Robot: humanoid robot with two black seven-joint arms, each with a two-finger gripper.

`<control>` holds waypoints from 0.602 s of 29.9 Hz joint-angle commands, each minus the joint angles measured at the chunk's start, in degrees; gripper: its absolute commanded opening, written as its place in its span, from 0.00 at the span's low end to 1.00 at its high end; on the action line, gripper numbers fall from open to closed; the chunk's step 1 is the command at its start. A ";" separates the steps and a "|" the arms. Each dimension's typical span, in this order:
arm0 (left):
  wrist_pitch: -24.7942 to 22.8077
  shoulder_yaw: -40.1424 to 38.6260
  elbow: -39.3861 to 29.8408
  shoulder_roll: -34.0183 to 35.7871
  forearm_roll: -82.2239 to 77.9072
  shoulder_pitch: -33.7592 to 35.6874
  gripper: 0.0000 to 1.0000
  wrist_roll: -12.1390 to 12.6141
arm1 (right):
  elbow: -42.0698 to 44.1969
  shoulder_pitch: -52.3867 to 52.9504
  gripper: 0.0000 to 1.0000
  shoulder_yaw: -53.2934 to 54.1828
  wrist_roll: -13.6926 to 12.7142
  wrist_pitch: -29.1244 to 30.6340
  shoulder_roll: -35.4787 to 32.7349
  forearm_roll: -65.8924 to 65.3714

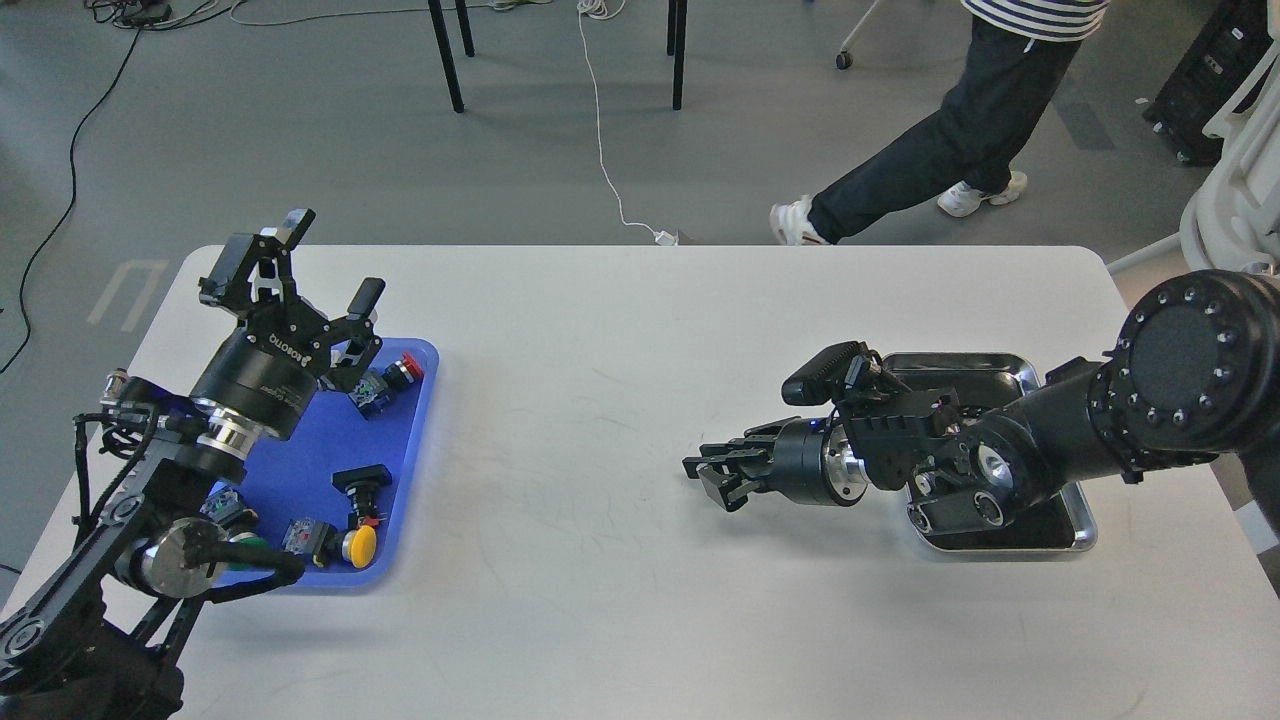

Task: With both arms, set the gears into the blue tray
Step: 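Carry the black gear with the right gripper toward the table center, then release the gear on the table and retract the right gripper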

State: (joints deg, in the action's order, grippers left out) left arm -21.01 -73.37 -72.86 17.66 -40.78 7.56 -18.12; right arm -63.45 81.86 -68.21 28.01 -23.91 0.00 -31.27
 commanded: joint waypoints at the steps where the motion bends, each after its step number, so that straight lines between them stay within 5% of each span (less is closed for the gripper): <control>1: 0.09 0.07 0.08 0.00 0.00 0.00 0.98 0.01 | -0.01 -0.03 0.34 0.09 -0.01 0.01 0.00 0.16; 5: 0.00 0.07 0.09 0.00 0.00 0.00 0.98 0.01 | 0.08 -0.03 0.42 0.18 -0.01 0.01 0.00 0.42; 12: 0.00 -0.02 0.09 0.09 0.00 0.00 0.98 0.01 | -0.01 0.06 0.80 0.44 -0.01 -1.13 0.00 1.48; 18: 0.00 0.07 0.09 0.97 0.00 0.09 0.98 0.01 | -0.01 0.67 0.93 3.42 -0.01 -1.57 0.00 3.05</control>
State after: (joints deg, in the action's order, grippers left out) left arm -21.00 -73.35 -72.77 17.98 -40.78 7.56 -18.12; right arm -63.42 82.09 -67.17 28.00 -25.35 0.00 -29.28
